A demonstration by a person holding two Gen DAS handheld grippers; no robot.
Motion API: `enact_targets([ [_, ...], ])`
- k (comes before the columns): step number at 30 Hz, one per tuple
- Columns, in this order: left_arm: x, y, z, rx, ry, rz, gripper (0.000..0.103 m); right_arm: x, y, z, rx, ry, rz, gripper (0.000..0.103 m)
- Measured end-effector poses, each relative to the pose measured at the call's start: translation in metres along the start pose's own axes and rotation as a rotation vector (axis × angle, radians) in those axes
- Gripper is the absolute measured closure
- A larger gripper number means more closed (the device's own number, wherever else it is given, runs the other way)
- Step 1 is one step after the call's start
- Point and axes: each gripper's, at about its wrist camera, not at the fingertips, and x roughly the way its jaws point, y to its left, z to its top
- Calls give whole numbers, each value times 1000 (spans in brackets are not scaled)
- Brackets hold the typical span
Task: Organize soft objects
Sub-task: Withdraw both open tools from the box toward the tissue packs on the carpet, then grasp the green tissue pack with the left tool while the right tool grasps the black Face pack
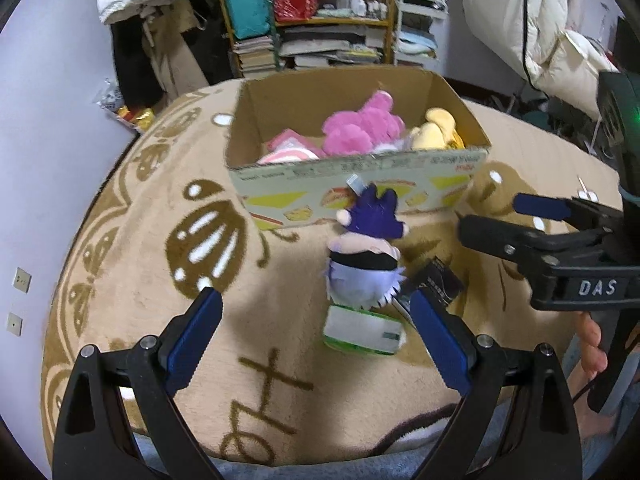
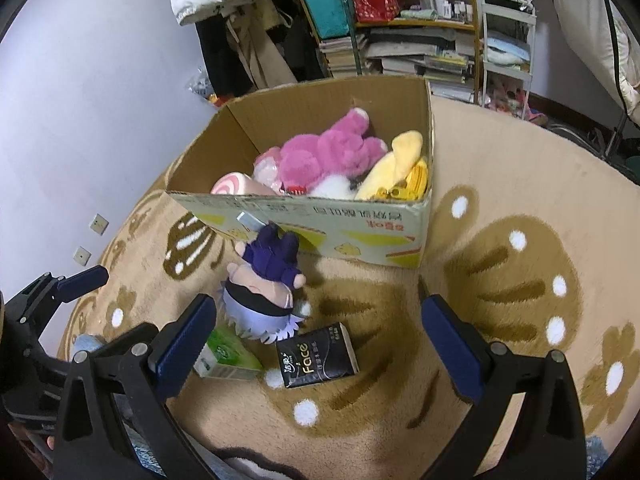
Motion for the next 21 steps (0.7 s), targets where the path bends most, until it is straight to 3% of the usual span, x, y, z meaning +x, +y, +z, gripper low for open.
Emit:
enact_targets([
  [11,30,-18,-6,60,116,-64,9,28,-1,-5,9,111,-3,0],
  [21,59,-20,-10,65,226,-64,9,62,-3,-12,20,231,0,0],
])
